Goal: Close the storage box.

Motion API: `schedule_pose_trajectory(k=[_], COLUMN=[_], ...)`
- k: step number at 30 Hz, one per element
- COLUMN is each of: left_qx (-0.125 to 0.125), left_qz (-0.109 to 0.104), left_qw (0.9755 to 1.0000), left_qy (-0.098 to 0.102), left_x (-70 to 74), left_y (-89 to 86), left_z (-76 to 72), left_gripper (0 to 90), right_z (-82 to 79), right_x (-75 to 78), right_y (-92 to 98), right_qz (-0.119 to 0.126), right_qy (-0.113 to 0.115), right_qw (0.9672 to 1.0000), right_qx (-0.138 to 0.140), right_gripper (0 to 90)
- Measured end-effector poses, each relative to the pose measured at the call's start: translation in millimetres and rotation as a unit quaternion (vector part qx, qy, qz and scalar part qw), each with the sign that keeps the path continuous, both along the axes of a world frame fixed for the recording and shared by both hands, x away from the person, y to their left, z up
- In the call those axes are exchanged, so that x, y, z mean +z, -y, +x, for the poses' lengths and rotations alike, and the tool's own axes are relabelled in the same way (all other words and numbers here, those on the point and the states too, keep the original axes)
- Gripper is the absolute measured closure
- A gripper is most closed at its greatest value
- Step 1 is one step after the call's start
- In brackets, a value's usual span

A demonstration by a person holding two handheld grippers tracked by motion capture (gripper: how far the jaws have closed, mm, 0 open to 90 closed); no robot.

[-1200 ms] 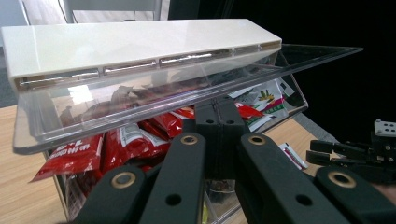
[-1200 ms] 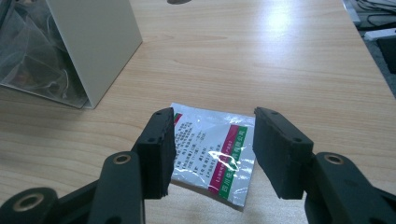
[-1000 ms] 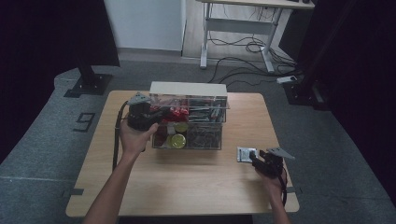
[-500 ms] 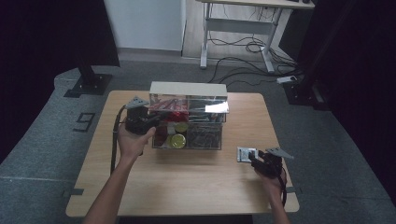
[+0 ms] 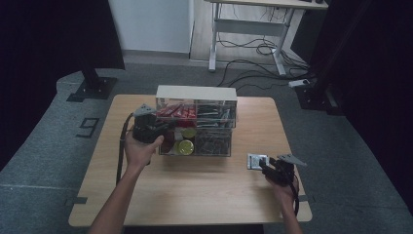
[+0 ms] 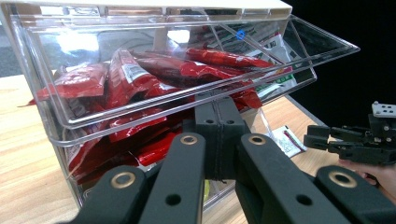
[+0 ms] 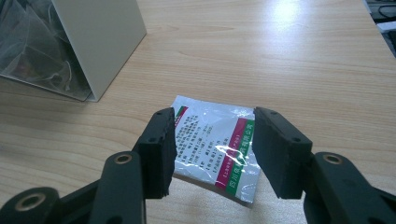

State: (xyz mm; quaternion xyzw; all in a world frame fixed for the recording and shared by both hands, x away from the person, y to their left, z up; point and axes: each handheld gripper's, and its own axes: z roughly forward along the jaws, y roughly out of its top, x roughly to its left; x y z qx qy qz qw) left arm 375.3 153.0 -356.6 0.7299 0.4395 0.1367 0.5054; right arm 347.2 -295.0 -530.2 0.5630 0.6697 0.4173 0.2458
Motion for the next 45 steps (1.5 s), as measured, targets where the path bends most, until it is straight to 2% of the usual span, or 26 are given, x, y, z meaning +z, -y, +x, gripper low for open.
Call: schedule_pose_trajectory(k=[12, 15, 24, 35, 38, 43, 44, 45], left_qx=[-0.001, -0.001, -0.002, 0.001, 0.005, 0.008, 0.008, 0.011], left_qz=[0.004, -0.001, 0.009, 0.001, 0.004, 0.001, 0.001, 0.004], left_qw=[1.0, 1.0, 0.9998, 1.0, 0.9999, 1.0, 1.0, 0.9999], left_qy=[0.005, 0.009, 0.016, 0.008, 0.009, 0.003, 0.003, 0.001], left_x=[0.5, -0.5, -6.5, -29.1, -33.0, -50.7, -50.7, -57.3], left_y=[-1.1, -3.5, -12.2, -25.7, -28.4, -38.6, -38.6, -41.7], left_z=[-4.2, -9.5, -22.8, -34.9, -37.5, -46.5, -46.5, -49.4], left_gripper=[90.0, 90.0, 90.0, 89.3, 88.7, 87.5, 87.3, 87.2], right_z=[-0.6, -1.0, -2.6, -6.9, -7.3, -8.6, -8.6, -8.8], right_x=[0.7, 1.2, 3.1, 7.2, 7.4, 7.6, 7.6, 7.6], right_y=[0.1, -0.1, -3.0, -8.2, -9.1, -11.1, -11.1, -12.6], right_qz=[0.005, 0.007, 0.009, 0.018, 0.018, 0.016, 0.016, 0.011], right_qy=[0.001, 0.004, 0.013, 0.034, 0.035, 0.04, 0.04, 0.042], right_qw=[1.0, 1.0, 0.9999, 0.9989, 0.9988, 0.9984, 0.9984, 0.9981], right_qx=[-0.002, -0.002, 0.004, 0.025, 0.029, 0.038, 0.038, 0.044], right_gripper=[48.7, 48.7, 48.7, 48.4, 48.4, 48.2, 48.2, 48.1])
